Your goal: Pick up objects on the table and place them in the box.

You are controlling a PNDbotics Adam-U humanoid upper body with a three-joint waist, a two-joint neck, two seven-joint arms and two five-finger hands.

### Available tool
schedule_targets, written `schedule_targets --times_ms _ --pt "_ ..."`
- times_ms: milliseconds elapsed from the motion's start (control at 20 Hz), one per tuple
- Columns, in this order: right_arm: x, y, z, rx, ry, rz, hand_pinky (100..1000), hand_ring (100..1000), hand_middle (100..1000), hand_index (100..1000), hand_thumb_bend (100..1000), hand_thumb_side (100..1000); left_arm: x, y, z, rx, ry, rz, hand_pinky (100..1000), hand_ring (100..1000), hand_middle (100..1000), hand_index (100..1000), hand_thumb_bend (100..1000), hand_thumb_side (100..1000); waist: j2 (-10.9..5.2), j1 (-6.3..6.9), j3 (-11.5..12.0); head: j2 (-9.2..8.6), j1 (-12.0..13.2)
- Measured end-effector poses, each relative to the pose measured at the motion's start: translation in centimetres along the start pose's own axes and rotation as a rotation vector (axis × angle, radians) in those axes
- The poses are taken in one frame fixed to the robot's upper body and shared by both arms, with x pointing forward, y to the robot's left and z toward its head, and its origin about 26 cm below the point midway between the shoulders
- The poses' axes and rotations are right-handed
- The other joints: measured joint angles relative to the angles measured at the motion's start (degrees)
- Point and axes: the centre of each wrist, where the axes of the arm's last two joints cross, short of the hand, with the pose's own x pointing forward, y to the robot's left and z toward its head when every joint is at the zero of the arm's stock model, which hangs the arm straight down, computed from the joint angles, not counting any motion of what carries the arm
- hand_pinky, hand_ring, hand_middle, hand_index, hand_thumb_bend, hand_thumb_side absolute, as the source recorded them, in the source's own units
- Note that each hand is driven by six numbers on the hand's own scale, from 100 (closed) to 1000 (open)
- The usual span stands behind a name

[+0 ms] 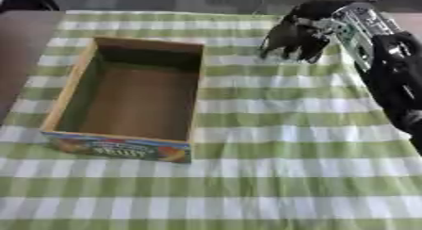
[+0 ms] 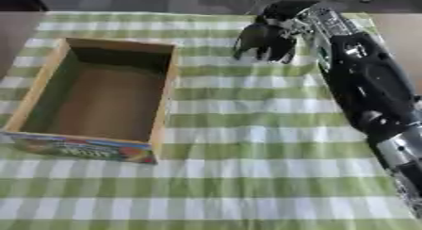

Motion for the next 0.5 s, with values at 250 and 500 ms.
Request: schedule_targets --times_ms 250,500 --pt "0.6 -1.6 0.6 -0.067 -0.027 0.006 897 865 617 712 100 374 0.0 0.0 0.0 0.0 0.001 0.0 330 379 696 533 100 766 -0.55 0.0 -0.4 0.16 0.2" --pt "1.4 -4.0 1.5 -0.108 -0.073 0.029 898 866 625 716 100 381 0.0 0.0 0.0 -0.001 0.006 -0.001 333 382 695 536 100 764 -1.35 -0.09 -0.6 0.57 0.4"
